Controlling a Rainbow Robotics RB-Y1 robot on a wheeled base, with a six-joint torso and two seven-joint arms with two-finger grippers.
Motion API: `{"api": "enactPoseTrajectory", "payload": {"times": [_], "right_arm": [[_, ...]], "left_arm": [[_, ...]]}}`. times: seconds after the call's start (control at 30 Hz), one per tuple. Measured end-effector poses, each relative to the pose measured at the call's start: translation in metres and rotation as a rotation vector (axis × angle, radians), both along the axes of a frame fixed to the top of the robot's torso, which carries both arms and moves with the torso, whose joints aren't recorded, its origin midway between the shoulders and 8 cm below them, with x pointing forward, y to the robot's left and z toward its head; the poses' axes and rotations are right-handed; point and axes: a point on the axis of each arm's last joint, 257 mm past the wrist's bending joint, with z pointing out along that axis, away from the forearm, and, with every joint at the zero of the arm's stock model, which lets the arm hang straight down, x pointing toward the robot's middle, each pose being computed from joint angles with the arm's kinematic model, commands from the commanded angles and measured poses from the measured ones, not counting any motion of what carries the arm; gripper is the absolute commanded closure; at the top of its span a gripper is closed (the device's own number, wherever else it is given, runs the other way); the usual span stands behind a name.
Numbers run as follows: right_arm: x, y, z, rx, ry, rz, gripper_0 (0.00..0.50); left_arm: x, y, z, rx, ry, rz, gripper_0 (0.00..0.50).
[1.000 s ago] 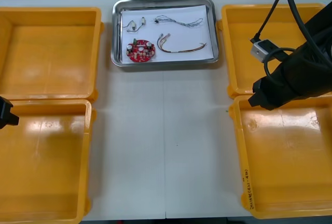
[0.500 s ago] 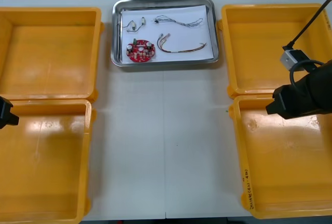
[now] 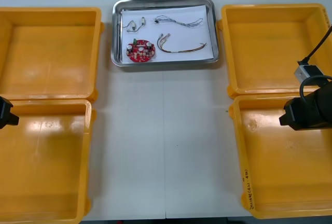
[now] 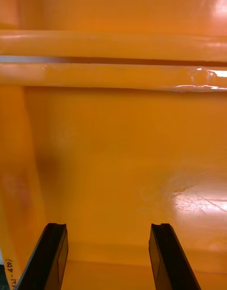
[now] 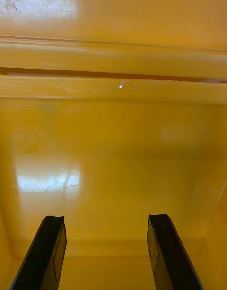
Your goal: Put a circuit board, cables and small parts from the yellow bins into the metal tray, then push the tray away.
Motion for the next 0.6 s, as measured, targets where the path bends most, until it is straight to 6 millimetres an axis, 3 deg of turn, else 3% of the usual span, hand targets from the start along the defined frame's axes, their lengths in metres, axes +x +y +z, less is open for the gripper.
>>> {"api": "enactPoseTrajectory", "payload": {"times": [0.6], "right_arm": [[-0.0033,-0.0091,-0.0064,-0.017,0.008,-0.026,0.0]], "left_arm": [[0.0,0.0,0.0,0.0,0.0,0.0,0.0]]}}
